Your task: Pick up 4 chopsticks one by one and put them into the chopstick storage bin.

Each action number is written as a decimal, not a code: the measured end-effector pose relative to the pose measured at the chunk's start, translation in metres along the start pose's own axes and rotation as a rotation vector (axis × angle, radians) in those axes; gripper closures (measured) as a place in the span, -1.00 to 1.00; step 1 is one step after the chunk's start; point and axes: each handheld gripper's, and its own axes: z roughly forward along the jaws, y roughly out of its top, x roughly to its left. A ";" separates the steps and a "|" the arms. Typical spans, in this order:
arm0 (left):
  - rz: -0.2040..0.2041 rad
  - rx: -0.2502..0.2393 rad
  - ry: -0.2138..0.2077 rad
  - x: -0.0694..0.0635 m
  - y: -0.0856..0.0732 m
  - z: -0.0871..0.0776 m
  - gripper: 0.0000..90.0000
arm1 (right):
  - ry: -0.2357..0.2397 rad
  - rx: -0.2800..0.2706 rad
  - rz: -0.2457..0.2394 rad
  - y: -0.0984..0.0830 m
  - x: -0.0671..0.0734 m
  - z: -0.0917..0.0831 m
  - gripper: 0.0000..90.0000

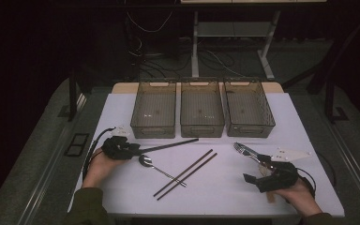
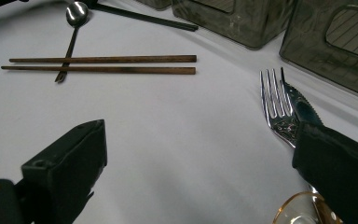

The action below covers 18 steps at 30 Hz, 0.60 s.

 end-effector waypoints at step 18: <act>0.099 0.033 0.029 -0.007 0.000 -0.002 0.63 | 0.001 0.000 0.002 0.000 0.000 -0.001 -0.93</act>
